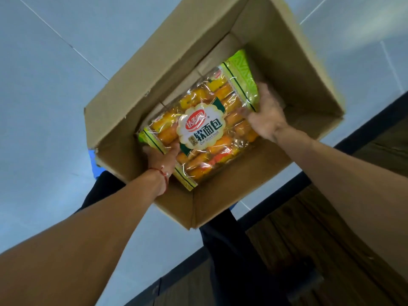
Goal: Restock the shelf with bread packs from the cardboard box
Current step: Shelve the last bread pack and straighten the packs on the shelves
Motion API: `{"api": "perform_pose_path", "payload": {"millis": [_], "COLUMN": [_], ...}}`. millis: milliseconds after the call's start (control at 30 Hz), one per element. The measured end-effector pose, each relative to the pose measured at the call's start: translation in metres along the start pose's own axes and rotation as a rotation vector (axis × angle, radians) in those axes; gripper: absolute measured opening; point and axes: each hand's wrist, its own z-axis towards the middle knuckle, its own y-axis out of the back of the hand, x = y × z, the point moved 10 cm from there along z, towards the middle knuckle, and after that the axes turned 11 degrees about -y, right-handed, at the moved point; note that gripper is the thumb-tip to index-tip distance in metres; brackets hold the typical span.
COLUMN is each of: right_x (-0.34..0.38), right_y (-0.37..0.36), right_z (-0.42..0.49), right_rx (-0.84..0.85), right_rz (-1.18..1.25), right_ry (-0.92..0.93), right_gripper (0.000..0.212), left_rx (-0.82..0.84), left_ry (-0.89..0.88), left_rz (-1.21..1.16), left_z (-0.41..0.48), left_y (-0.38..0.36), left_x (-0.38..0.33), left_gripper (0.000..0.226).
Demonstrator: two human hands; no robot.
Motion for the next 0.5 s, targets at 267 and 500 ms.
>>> {"api": "perform_pose_path", "payload": {"millis": [267,500], "right_x": [0.012,0.035], "right_y": [0.027,0.073], "right_z": [-0.076,-0.164], "right_rx": [0.045,-0.029], "right_rz": [0.062,0.084], "right_ry": [-0.036,-0.078], "right_gripper": [0.056,0.063], "left_rx": [0.069,0.152], "left_ry": [-0.029,-0.114], "left_rz": [0.020,0.000], "left_z": [-0.043,-0.113], "left_y": [0.046,0.088], "left_x": [-0.032,-0.075], "left_gripper": [0.080,0.084]}}
